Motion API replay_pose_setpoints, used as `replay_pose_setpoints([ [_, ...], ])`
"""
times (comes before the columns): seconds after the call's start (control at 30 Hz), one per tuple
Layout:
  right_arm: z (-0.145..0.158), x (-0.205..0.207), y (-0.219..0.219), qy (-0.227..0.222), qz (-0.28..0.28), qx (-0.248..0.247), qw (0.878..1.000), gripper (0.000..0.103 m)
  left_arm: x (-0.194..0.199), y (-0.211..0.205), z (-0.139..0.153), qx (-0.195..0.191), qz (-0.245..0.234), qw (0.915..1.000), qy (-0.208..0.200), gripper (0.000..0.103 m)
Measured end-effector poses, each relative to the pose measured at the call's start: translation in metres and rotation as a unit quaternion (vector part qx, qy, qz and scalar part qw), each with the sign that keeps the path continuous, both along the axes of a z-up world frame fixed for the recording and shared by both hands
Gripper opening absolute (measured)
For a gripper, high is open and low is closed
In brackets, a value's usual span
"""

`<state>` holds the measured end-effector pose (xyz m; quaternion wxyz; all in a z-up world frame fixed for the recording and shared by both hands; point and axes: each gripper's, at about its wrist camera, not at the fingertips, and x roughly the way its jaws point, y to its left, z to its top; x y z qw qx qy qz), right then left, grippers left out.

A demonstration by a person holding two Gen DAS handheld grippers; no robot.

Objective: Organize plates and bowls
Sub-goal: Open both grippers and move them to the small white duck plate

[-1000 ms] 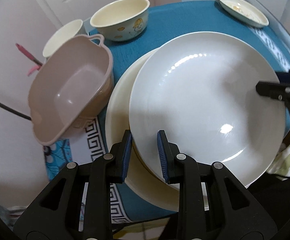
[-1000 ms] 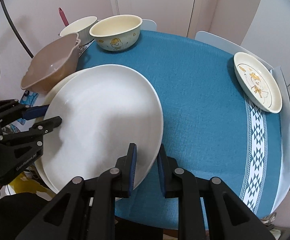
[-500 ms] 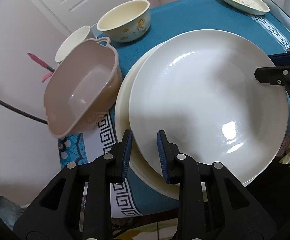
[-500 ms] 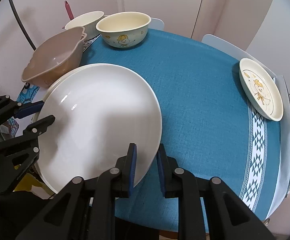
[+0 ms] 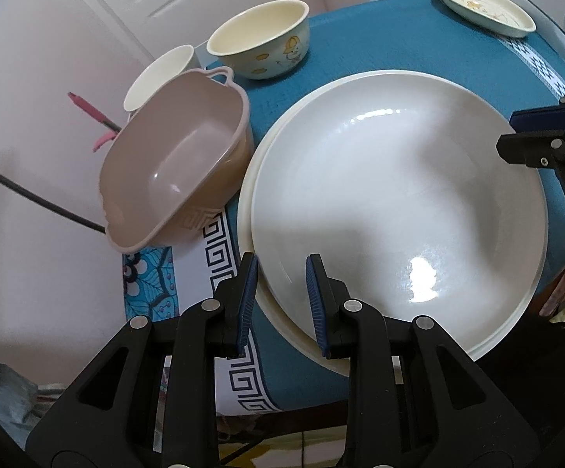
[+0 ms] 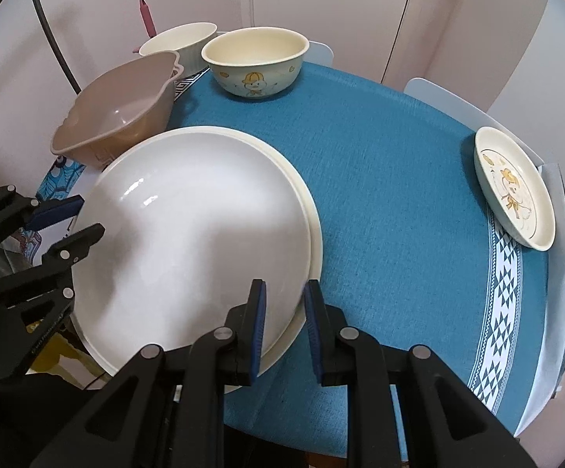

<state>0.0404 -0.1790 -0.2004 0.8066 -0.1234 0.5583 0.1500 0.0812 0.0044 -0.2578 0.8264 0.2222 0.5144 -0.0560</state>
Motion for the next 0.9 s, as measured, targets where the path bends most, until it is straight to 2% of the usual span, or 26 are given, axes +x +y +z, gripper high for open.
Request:
replay_pose_setpoints([
  [0.17, 0.002, 0.000, -0.006, 0.003, -0.006, 0.019, 1.000, 0.019, 0.005, 0.006, 0.012, -0.024, 0.011, 0.9997, 0.002, 0.023],
  [0.33, 0.039, 0.003, -0.019, -0.029, -0.028, 0.061, 0.997, 0.019, 0.008, 0.011, 0.061, -0.074, 0.014, 0.9962, -0.044, 0.024],
  [0.4, 0.055, 0.004, -0.028, -0.039, -0.046, 0.082, 0.995, 0.019, 0.009, 0.010, 0.087, -0.109, 0.003, 0.9915, -0.070, 0.042],
  [0.43, 0.064, 0.005, -0.035, -0.043, -0.060, 0.094, 0.993, 0.024, 0.008, 0.008, 0.096, -0.120, -0.002, 0.9895, -0.080, 0.079],
  [0.47, 0.070, 0.005, -0.040, -0.050, -0.073, 0.100, 0.991, 0.051, 0.005, 0.006, 0.109, -0.133, -0.009, 0.9860, -0.099, 0.102],
  [0.5, 0.078, 0.003, -0.046, -0.060, -0.089, 0.105, 0.989, 0.073, 0.003, 0.003, 0.120, -0.147, -0.020, 0.9813, -0.122, 0.103],
  [0.53, 0.085, 0.001, -0.053, -0.072, -0.103, 0.110, 0.986, 0.103, 0.001, 0.001, 0.127, -0.158, -0.033, 0.9780, -0.132, 0.103],
  [0.6, 0.099, -0.007, -0.068, -0.099, -0.130, 0.122, 0.979, 0.103, 0.006, -0.010, 0.140, -0.177, -0.067, 0.9735, -0.129, 0.103],
  [0.7, 0.116, -0.016, -0.089, -0.116, -0.170, 0.116, 0.972, 0.103, 0.020, -0.027, 0.156, -0.200, -0.102, 0.9672, -0.118, 0.103],
  [0.8, 0.132, -0.024, -0.114, -0.126, -0.212, 0.101, 0.964, 0.103, 0.038, -0.041, 0.173, -0.236, -0.136, 0.9561, -0.107, 0.103],
  [0.9, 0.151, -0.034, -0.137, -0.158, -0.246, 0.072, 0.954, 0.103, 0.060, -0.067, 0.186, -0.259, -0.173, 0.9447, -0.104, 0.103],
])
